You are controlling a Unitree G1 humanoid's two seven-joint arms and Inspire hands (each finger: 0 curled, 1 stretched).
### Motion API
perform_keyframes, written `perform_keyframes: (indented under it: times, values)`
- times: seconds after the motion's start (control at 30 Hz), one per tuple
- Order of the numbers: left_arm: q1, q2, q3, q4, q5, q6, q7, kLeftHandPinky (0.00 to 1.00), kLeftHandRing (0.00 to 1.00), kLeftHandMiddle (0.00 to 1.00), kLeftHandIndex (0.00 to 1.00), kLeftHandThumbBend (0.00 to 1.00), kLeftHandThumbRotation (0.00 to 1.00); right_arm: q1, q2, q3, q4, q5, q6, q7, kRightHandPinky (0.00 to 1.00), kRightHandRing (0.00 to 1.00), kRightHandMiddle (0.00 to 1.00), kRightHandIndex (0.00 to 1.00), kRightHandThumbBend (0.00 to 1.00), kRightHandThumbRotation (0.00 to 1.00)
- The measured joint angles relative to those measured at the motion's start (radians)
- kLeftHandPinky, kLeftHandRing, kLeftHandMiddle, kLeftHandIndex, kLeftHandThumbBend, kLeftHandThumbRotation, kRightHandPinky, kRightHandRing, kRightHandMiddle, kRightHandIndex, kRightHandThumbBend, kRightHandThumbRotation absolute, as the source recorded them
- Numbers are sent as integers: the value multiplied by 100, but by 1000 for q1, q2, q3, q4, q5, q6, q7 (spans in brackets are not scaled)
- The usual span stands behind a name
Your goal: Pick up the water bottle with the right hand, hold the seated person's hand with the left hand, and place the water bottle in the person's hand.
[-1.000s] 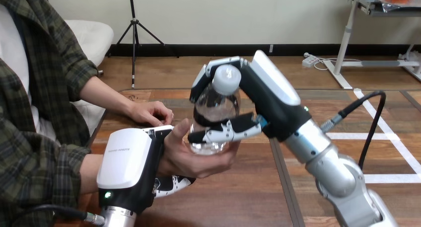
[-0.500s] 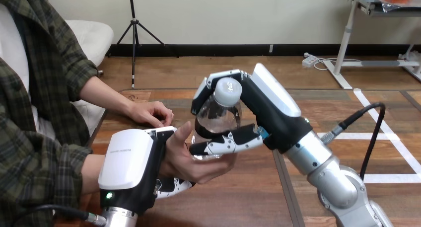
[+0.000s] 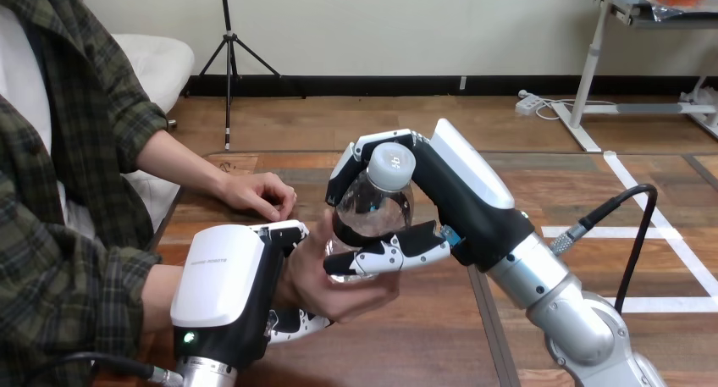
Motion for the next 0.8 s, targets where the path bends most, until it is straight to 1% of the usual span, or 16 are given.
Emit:
perform_keyframes:
  times: [0.27, 0.8]
  values:
    - [2, -2, 0, -6, 0, -1, -3, 29, 33, 38, 41, 85, 0, 14, -1, -2, -16, 10, 0, 2, 30, 34, 41, 43, 72, 0]
    - [7, -3, -1, -9, 0, -1, -6, 28, 33, 37, 41, 85, 0, 28, -2, -5, -20, 21, 0, 9, 31, 34, 42, 43, 74, 0]
